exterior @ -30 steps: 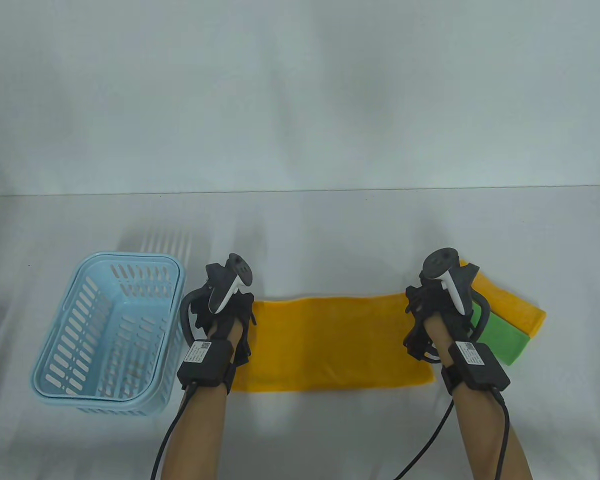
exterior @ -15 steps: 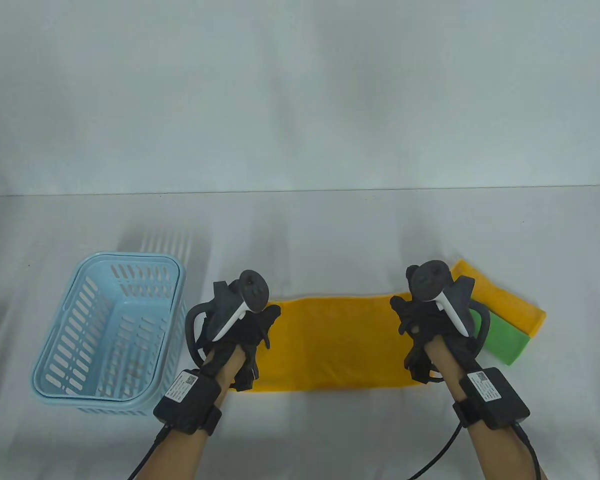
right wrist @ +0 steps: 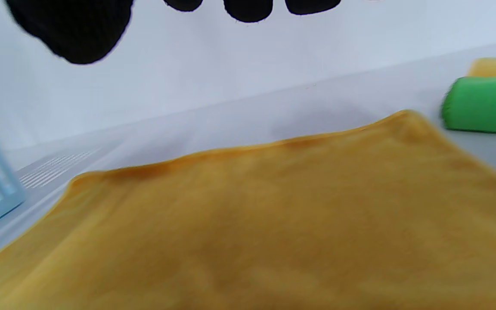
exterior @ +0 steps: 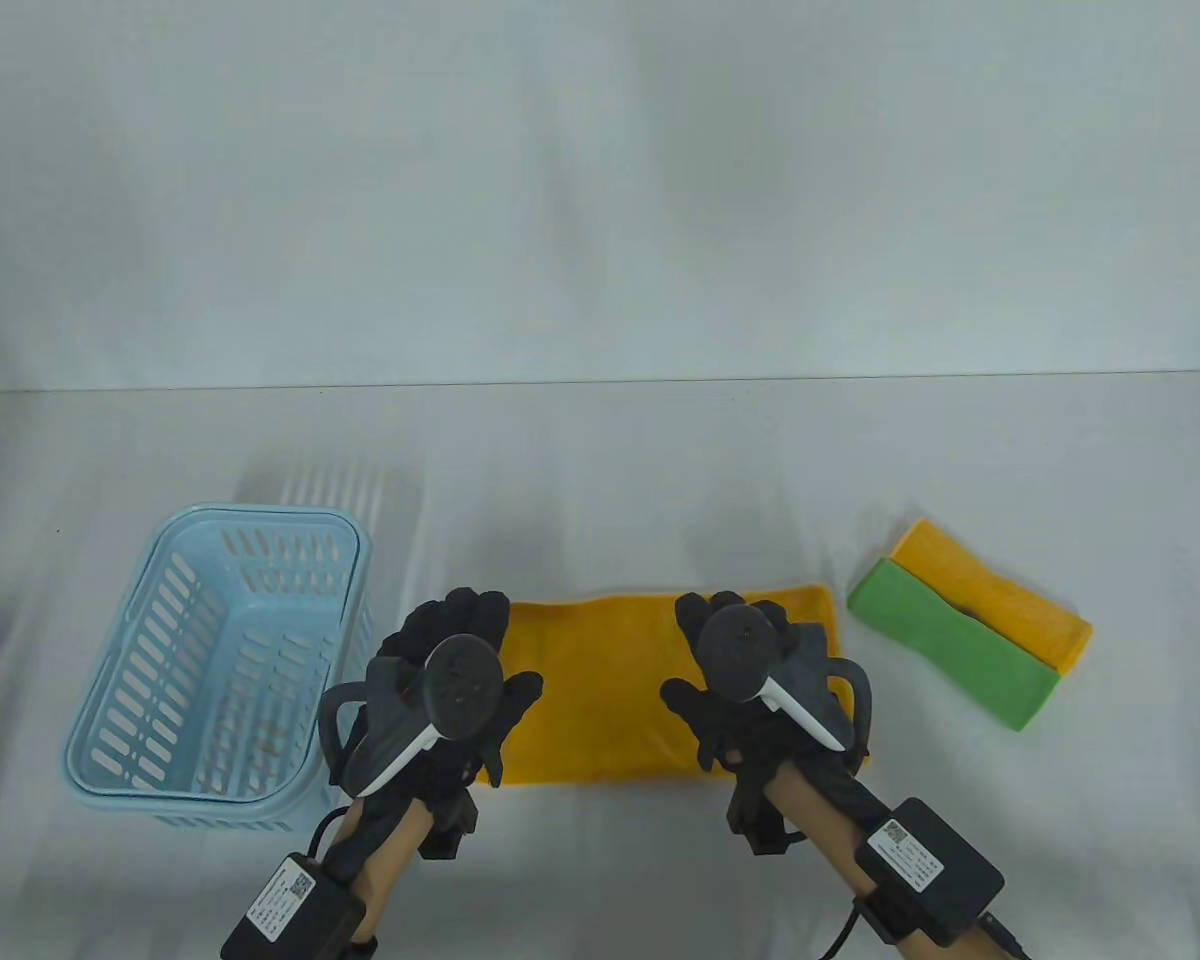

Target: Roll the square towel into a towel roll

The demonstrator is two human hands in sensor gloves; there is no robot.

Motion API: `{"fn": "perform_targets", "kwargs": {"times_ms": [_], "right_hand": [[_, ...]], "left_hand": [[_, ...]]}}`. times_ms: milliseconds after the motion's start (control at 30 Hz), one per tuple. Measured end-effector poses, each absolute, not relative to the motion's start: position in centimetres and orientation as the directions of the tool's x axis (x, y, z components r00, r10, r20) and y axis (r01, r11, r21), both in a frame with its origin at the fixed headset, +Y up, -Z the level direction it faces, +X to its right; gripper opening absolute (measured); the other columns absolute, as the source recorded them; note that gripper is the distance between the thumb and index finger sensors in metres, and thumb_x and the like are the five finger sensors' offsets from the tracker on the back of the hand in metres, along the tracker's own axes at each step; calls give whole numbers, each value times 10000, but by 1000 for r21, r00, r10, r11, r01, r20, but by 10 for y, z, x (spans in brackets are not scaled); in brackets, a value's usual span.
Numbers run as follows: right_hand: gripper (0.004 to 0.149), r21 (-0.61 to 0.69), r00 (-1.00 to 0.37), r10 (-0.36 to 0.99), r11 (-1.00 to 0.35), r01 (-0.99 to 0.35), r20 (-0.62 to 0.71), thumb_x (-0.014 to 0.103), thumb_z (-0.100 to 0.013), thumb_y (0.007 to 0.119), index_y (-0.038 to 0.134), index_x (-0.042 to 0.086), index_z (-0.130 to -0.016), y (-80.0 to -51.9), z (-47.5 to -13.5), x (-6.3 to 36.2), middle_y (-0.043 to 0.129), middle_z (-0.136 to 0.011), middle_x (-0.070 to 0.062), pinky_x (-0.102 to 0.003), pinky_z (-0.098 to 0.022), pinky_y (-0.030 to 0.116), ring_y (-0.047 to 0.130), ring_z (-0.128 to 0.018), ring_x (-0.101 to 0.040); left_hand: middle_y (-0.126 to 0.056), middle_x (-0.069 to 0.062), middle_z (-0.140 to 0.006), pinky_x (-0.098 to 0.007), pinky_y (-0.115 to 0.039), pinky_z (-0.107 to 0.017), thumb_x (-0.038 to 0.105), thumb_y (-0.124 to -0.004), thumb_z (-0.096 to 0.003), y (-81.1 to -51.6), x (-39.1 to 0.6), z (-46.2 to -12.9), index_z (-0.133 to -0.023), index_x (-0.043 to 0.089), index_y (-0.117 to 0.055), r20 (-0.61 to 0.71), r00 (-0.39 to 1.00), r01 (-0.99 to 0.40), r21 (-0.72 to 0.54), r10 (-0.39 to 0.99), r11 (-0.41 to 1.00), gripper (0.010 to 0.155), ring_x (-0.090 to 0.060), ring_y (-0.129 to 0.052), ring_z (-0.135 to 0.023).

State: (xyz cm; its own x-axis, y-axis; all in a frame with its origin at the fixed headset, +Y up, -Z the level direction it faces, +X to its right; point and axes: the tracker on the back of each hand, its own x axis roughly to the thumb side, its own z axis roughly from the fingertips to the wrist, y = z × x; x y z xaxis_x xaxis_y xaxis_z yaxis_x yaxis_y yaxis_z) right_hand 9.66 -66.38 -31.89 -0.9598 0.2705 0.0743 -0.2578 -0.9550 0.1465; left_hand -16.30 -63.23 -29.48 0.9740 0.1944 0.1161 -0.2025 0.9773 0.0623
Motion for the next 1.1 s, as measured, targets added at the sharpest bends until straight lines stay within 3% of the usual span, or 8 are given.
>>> {"fn": "perform_targets", "kwargs": {"times_ms": [167, 367, 533, 700, 933, 1100], "right_hand": [[775, 226, -929, 288, -945, -236, 234, 584, -360, 695, 303, 401, -1004, -683, -313, 56, 332, -1126, 50, -643, -739, 353, 337, -1083, -359], [763, 281, -908, 242, -948, -146, 343, 574, -362, 691, 310, 394, -999, -709, -310, 6, 355, -1118, 58, -629, -736, 397, 389, -1072, -350], [747, 397, -854, 293, -911, -113, 431, 563, -369, 687, 326, 381, -997, -728, -307, -38, 399, -1105, 60, -606, -728, 451, 451, -1056, -335], [684, 471, -849, 315, -877, -90, 425, 541, -371, 698, 445, 360, -980, -748, -305, -72, 504, -1071, 52, -577, -710, 523, 566, -1008, -315], [586, 364, -903, 176, -931, -24, 392, 506, -369, 723, 537, 385, -911, -762, -315, -88, 556, -959, 95, -501, -694, 549, 589, -867, -227], [702, 374, -919, 125, -927, 26, 375, 593, -293, 784, 505, 388, -904, -765, -322, -94, 553, -931, 107, -488, -681, 553, 596, -833, -207]], "left_hand": [[-553, -36, -1156, -616, -569, -743, 618, -702, -361, -623, -172, -287, -1087, 298, -509, 122, 968, -233, 115, 219, 966, 817, -400, -630, -1068], [-558, -35, -1154, -616, -570, -743, 617, -702, -362, -616, -185, -284, -1085, 295, -513, 100, 967, -249, 160, 235, 955, 814, -400, -635, -1065], [-563, -35, -1152, -618, -573, -741, 615, -703, -364, -613, -194, -282, -1084, 295, -519, 93, 956, -289, 168, 277, 942, 808, -399, -642, -1062], [-569, -35, -1150, -617, -575, -741, 614, -701, -365, -612, -196, -280, -1084, 294, -521, 94, 951, -307, 168, 295, 937, 807, -396, -648, -1061], [-571, -36, -1148, -614, -582, -739, 613, -701, -366, -615, -198, -283, -1085, 290, -516, 84, 951, -306, 150, 297, 940, 809, -394, -658, -1056], [-572, -35, -1145, -613, -584, -738, 613, -699, -367, -615, -197, -283, -1085, 290, -511, 83, 952, -305, 149, 295, 941, 809, -393, -658, -1056]]}}
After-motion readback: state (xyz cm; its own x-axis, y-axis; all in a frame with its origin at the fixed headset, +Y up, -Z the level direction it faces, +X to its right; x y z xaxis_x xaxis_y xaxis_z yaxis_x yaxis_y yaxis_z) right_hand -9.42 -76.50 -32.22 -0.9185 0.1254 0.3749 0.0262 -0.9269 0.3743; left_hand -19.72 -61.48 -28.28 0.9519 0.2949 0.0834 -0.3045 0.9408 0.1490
